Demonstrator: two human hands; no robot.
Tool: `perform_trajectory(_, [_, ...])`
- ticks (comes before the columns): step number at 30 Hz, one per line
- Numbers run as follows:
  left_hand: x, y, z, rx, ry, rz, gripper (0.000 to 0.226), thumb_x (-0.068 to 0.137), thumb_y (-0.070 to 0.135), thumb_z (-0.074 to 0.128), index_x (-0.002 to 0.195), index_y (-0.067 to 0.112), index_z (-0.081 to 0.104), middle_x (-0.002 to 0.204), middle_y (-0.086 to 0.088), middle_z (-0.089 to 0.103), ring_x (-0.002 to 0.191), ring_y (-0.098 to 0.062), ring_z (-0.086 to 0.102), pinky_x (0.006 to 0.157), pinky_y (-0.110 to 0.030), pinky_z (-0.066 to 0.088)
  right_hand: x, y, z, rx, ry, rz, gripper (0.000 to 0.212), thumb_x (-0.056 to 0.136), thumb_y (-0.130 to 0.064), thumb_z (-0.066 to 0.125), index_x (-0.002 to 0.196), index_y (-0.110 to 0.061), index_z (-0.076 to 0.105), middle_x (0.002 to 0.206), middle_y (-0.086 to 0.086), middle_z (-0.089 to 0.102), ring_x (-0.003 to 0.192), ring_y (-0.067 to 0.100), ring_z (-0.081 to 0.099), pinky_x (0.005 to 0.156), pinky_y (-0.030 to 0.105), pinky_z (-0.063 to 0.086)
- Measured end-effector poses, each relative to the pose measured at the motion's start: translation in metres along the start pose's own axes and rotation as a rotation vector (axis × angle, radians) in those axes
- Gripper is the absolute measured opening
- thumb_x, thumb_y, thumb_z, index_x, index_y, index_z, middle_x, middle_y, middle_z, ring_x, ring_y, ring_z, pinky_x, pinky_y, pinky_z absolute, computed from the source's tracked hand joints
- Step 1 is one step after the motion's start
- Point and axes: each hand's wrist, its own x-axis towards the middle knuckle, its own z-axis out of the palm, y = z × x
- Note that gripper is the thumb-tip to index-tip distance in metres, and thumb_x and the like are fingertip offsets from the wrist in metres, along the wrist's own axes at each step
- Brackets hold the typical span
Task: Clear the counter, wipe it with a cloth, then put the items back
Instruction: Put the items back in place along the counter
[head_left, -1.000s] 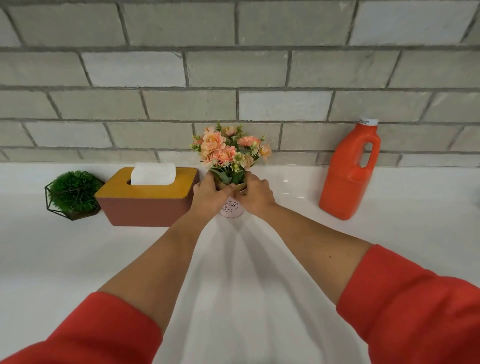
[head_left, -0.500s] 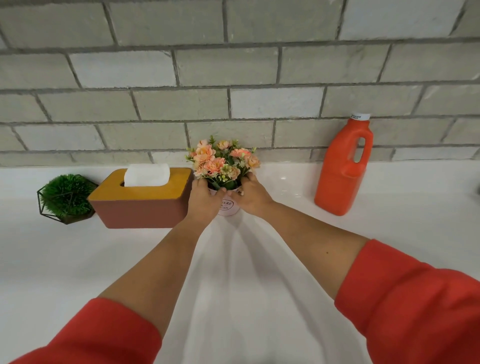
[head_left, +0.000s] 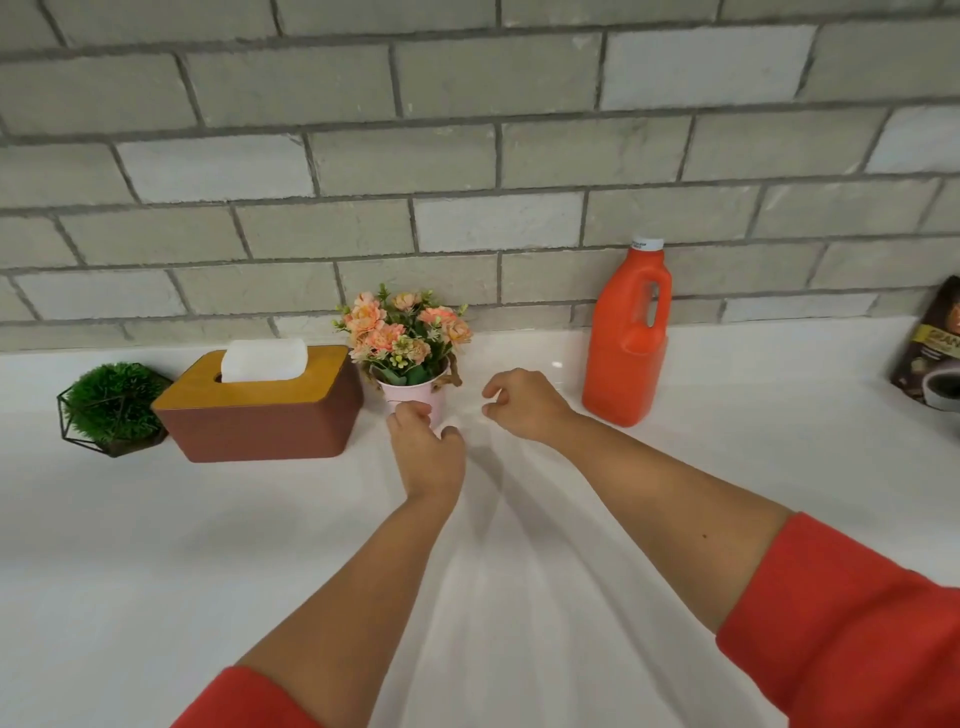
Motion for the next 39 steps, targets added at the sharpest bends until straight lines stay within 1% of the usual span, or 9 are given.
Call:
perform_trajectory(4, [-0.026, 0.026, 0.028, -0.036, -0.138, 0.023, 0.029, 0.085, -0.001, 0.050, 0.113, 0.004, 0.047, 0.112, -0.011, 0.050, 0.091, -0.020, 0.048, 0.074, -0.024, 0.035, -0.025, 0.029, -0.025, 0.014, 0.019, 0.027, 0.020, 0.088, -0.017, 0.057, 0.103, -0.010, 0.067, 0.101, 0.009, 0.065, 0.086, 0.025, 0.063, 0.081, 0.030, 0.052])
perform_trajectory(9, [-0.063, 0.063, 0.068, -0.040, -0.253, 0.082, 0.026, 0.086, 0.001, 0.048, 0.111, 0.008, 0.049, 0.105, -0.001, 0.044, 0.075, -0.012, 0.047, 0.071, -0.022, 0.035, -0.059, 0.071, -0.066, 0.043, 0.047, 0.093, 0.014, 0.090, -0.012, 0.053, 0.093, -0.009, 0.066, 0.069, -0.006, 0.053, 0.066, 0.024, 0.060, 0.071, 0.034, 0.053])
perform_trajectory(13, [-0.091, 0.091, 0.108, -0.063, -0.337, 0.110, 0.020, 0.085, 0.001, 0.049, 0.102, 0.011, 0.049, 0.106, -0.004, 0.045, 0.075, -0.017, 0.049, 0.073, -0.027, 0.041, -0.082, 0.107, -0.104, -0.026, 0.174, 0.159, 0.016, 0.086, -0.013, 0.054, 0.087, -0.007, 0.068, 0.089, 0.008, 0.066, 0.072, 0.024, 0.059, 0.076, 0.037, 0.056])
perform_trajectory(17, [-0.121, 0.118, 0.149, -0.085, -0.433, 0.158, 0.028, 0.083, -0.002, 0.048, 0.111, 0.004, 0.051, 0.110, -0.004, 0.044, 0.086, -0.018, 0.046, 0.076, -0.024, 0.039, -0.108, 0.148, -0.138, -0.062, 0.276, 0.247, 0.019, 0.087, -0.012, 0.051, 0.090, -0.012, 0.070, 0.099, 0.002, 0.068, 0.089, 0.022, 0.063, 0.073, 0.030, 0.051])
perform_trajectory(23, [-0.169, 0.152, 0.206, -0.104, -0.549, 0.196, 0.031, 0.084, -0.001, 0.048, 0.114, 0.006, 0.051, 0.106, 0.001, 0.038, 0.069, -0.014, 0.046, 0.073, -0.020, 0.035, -0.145, 0.212, -0.185, -0.101, 0.382, 0.393, 0.025, 0.089, -0.014, 0.049, 0.103, -0.018, 0.069, 0.111, 0.001, 0.065, 0.099, 0.021, 0.062, 0.076, 0.026, 0.049])
perform_trajectory(26, [-0.191, 0.165, 0.230, -0.102, -0.597, 0.201, 0.030, 0.085, 0.001, 0.047, 0.115, 0.008, 0.049, 0.106, 0.002, 0.038, 0.073, -0.015, 0.047, 0.074, -0.020, 0.034, -0.164, 0.246, -0.206, -0.107, 0.485, 0.431, 0.029, 0.088, -0.010, 0.050, 0.112, -0.016, 0.066, 0.118, 0.005, 0.062, 0.107, 0.023, 0.057, 0.083, 0.029, 0.048])
perform_trajectory(29, [-0.209, 0.175, 0.251, -0.105, -0.635, 0.201, 0.030, 0.086, 0.002, 0.046, 0.115, 0.010, 0.049, 0.107, 0.003, 0.037, 0.080, -0.017, 0.048, 0.074, -0.021, 0.035, -0.182, 0.279, -0.224, -0.144, 0.657, 0.424, 0.037, 0.087, -0.007, 0.055, 0.123, -0.012, 0.058, 0.128, 0.010, 0.050, 0.120, 0.029, 0.042, 0.096, 0.035, 0.042])
perform_trajectory(34, [-0.232, 0.186, 0.283, -0.107, -0.690, 0.197, 0.029, 0.087, 0.004, 0.047, 0.116, 0.011, 0.048, 0.109, 0.003, 0.037, 0.080, -0.015, 0.048, 0.072, -0.024, 0.039, -0.202, 0.328, -0.251, -0.043, 0.959, 0.529, 0.058, 0.079, 0.000, 0.061, 0.133, -0.008, 0.044, 0.132, 0.018, 0.039, 0.121, 0.035, 0.038, 0.100, 0.040, 0.039])
perform_trajectory(39, [-0.246, 0.188, 0.304, -0.066, -0.728, 0.185, 0.032, 0.088, 0.007, 0.049, 0.119, 0.015, 0.046, 0.118, 0.001, 0.040, 0.085, -0.017, 0.050, 0.078, -0.030, 0.047, -0.205, 0.368, -0.256, 0.186, 0.947, 0.703, 0.088, 0.076, -0.009, 0.074, 0.146, -0.011, 0.022, 0.141, 0.017, 0.030, 0.131, 0.034, 0.034, 0.108, 0.044, 0.034])
